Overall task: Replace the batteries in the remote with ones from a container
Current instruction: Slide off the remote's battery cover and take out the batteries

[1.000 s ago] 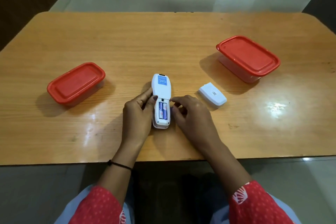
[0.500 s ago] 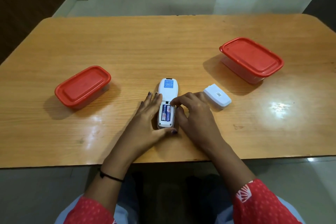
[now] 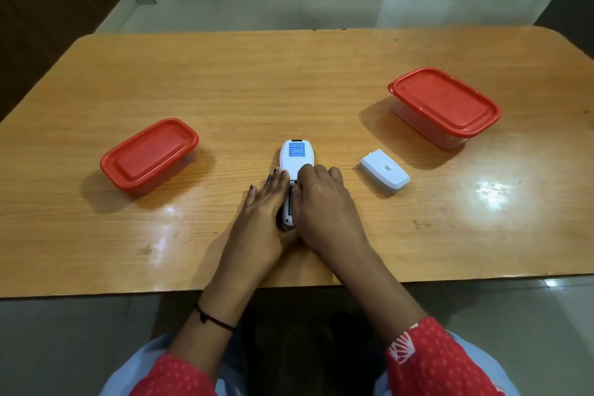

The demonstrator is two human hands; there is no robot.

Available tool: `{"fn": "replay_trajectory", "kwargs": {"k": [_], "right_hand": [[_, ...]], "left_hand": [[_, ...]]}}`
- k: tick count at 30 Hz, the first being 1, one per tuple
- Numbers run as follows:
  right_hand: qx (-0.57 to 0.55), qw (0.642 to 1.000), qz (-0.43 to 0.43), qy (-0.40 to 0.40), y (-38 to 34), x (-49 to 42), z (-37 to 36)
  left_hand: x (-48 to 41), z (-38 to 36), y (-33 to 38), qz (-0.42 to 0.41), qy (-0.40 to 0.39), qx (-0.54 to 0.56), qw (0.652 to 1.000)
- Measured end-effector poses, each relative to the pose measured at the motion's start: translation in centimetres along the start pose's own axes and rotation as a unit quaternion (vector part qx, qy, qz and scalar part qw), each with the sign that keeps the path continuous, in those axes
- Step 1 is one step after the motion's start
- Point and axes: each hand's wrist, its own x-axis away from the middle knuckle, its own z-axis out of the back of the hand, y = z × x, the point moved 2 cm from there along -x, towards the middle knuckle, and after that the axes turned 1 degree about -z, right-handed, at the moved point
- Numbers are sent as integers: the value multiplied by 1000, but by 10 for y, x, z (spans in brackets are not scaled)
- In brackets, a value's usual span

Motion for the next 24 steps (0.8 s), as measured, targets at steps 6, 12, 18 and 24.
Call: {"fn": "replay_trajectory", "kwargs": {"k": [6, 12, 18, 24], "right_hand": [[-27, 999, -30, -36, 1, -1, -1], [0, 999, -29, -33, 1, -5, -7], [-1, 999, -11, -30, -3, -5, -1], [-154, 987, -27, -26, -4, 5, 1]], "left_hand": [[1, 1, 0, 8, 6, 21, 1000], [2, 2, 3, 10, 3, 14, 1000], [2, 3, 6, 15, 1, 13, 1000], [3, 3, 6, 8, 5, 10, 1000]]}}
